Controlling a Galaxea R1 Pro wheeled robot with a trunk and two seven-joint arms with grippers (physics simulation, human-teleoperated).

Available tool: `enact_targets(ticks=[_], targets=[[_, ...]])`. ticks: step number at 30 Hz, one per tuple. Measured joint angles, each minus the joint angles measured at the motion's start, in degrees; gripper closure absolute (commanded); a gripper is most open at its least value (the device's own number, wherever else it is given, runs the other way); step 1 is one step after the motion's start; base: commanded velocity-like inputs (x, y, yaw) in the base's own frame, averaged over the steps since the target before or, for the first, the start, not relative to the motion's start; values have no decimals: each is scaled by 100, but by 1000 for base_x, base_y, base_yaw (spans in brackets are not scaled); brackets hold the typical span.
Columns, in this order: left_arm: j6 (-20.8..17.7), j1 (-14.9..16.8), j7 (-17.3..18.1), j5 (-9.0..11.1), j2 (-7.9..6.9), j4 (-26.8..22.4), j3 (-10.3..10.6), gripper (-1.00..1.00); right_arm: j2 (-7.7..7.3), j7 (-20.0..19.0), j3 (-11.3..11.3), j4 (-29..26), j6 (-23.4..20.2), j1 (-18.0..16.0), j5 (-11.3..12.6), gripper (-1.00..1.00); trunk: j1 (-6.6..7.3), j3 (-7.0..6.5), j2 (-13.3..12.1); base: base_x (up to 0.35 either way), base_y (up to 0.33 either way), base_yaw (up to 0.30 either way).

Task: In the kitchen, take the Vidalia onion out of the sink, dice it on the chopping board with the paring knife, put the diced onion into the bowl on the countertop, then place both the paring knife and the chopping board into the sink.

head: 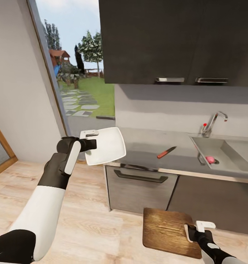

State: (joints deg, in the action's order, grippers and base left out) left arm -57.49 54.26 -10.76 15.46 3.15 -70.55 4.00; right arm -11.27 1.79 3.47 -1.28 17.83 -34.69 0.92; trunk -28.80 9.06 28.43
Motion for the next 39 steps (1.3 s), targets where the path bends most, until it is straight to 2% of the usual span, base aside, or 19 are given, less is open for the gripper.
enact_targets(ticks=[4, 8, 9, 11, 18, 21, 22, 24, 25, 26, 28, 31, 39], targets=[[0, 0, 0, 2, -7, 1, 3, 100, 10, -43, -2, 17, 233, 116, 11, 100, 0, 0, 0, 321, 0, 0], [1, 0, 1, -1, -7, 1, 23, 100, 9, -500, -8, 16, 267, 178, -9, 100, 0, 0, 0, 304, 0, 0], [0, 0, 1, 0, -8, 1, 27, 100, 7, -545, -41, 19, 268, 200, -6, 100, -1, 0, -1, 164, 0, 0], [0, 0, 1, 3, -5, 1, 33, 100, 4, -590, 33, 15, 270, 226, 1, 100, -2, 0, -1, 69, 0, 0], [0, 0, 3, 6, 1, 36, 35, 100, 1, -611, -18, 19, 366, 358, -5, 100, -3, 0, -1, 12, 0, 0], [0, 0, 8, 11, 18, 139, 42, 100, 14, -606, -12, 29, 1026, 728, 18, 100, -3, 1, 0, 0, 0, 0], [0, 0, 8, 7, 20, 148, 43, 100, 16, -611, -66, 29, 1097, 779, -12, 100, -3, 0, -1, 0, 0, 0], [0, 0, 9, 9, 29, 173, 43, 100, 30, -610, 62, 25, 1329, 1003, 41, 100, -3, 1, 0, 0, 0, 0], [0, 0, 9, 8, 32, 178, 44, 100, 38, -618, -49, 30, 1387, 1068, -4, 100, -3, 1, -1, 0, 0, 0], [0, 0, 9, 6, 35, 180, 44, 100, 42, -619, -76, 30, 1417, 1093, -24, 100, -3, 0, -1, 0, 0, 0], [0, 0, 9, 8, 41, 190, 44, 100, 52, -621, 45, 25, 1547, 1148, 15, 100, -3, -1, 0, 14, 0, 0], [-1, 0, 16, -6, 45, 260, 44, 100, 63, -626, -22, 26, 1672, 1185, -24, 100, 0, 0, 1, 195, -55, 0], [1, 0, 19, 6, 52, 426, 44, 100, 75, -608, 13, 27, 1687, 1189, 11, 100, 0, 0, 0, 287, -131, 0]])
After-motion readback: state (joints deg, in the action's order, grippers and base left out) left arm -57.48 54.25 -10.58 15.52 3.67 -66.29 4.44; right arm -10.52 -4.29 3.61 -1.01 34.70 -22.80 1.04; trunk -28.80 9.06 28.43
